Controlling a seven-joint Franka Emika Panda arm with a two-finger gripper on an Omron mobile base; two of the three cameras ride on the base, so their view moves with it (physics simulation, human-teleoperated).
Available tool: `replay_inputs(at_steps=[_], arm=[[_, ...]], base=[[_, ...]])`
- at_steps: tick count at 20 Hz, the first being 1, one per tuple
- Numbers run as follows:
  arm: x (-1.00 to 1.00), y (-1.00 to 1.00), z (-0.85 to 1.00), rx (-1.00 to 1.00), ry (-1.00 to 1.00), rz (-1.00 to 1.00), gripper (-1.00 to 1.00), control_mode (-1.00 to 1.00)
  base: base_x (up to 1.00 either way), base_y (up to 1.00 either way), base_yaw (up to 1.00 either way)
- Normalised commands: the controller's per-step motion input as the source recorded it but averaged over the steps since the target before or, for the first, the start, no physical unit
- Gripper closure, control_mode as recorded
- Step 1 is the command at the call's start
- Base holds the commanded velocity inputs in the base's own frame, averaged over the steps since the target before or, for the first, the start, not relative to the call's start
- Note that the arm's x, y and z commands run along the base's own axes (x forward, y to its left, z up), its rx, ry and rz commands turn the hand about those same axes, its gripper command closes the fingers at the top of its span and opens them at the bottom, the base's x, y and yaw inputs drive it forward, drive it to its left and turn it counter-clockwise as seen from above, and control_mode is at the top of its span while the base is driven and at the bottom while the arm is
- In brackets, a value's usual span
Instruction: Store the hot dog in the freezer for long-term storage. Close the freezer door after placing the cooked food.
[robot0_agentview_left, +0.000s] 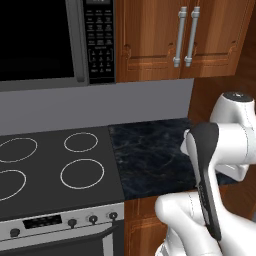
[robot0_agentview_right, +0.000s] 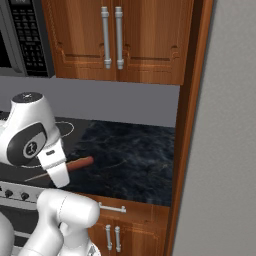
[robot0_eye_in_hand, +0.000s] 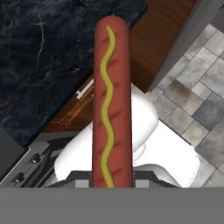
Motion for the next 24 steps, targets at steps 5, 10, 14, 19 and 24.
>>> replay_inputs(at_steps=[5, 10, 14, 19, 24], arm=[[0.00, 0.00, 0.00, 0.00, 0.00, 0.00, 1.00, -1.00], [0.00, 0.00, 0.00, 0.00, 0.00, 0.00, 1.00, -1.00], [0.00, 0.00, 0.00, 0.00, 0.00, 0.00, 1.00, -1.00], [0.00, 0.00, 0.00, 0.00, 0.00, 0.00, 1.00, 1.00], [0.00, 0.00, 0.00, 0.00, 0.00, 0.00, 1.00, 1.00]], base=[[0.00, 0.00, 0.00], [0.00, 0.00, 0.00], [0.00, 0.00, 0.00], [-0.05, 0.00, 0.00], [-0.56, 0.04, -0.04]])
